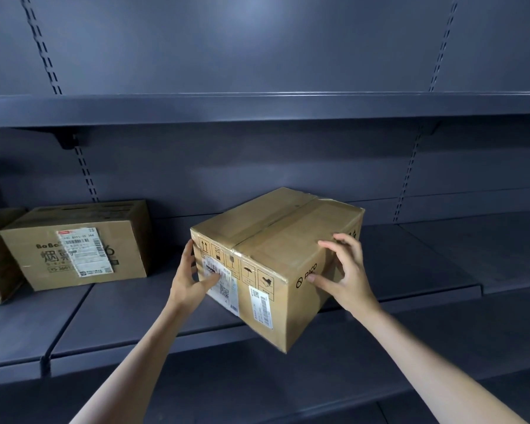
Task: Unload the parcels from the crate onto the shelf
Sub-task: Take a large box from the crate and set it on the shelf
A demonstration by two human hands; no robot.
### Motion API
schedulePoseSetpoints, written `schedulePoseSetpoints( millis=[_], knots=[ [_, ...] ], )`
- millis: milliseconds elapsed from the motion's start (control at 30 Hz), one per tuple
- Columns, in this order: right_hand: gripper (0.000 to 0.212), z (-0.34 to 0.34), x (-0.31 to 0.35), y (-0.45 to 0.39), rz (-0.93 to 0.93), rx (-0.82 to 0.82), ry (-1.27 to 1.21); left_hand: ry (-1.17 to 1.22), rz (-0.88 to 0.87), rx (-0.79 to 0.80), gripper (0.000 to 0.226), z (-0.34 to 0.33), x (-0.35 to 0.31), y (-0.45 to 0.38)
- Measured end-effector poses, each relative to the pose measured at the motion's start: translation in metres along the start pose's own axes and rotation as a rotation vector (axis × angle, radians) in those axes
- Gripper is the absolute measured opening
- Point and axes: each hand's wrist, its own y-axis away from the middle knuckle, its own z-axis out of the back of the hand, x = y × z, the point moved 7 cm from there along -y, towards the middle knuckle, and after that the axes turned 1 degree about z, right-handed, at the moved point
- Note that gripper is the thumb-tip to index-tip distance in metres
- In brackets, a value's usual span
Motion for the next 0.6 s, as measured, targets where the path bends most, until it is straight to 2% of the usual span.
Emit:
schedulePoseSetpoints(
  millis=[133,367,500,600],
  knots=[
    [0.060,0.012,-0.002,0.001,-0.052,0.037,-0.001,0.009,-0.012,0.003,0.092,-0.007,-0.005,0.010],
    [0.064,0.023,-0.003,0.052,-0.103,-0.143,-0.068,-0.048,-0.039,-0.021,0.099,-0.029,-0.022,0.042],
    [0.066,0.028,-0.006,0.075,-0.115,-0.238,-0.116,-0.087,-0.040,-0.087,0.101,-0.040,-0.026,0.057],
    [0.075,0.024,0.001,0.083,-0.062,-0.218,-0.063,-0.099,-0.045,-0.126,0.100,-0.046,-0.029,0.066]
  ],
)
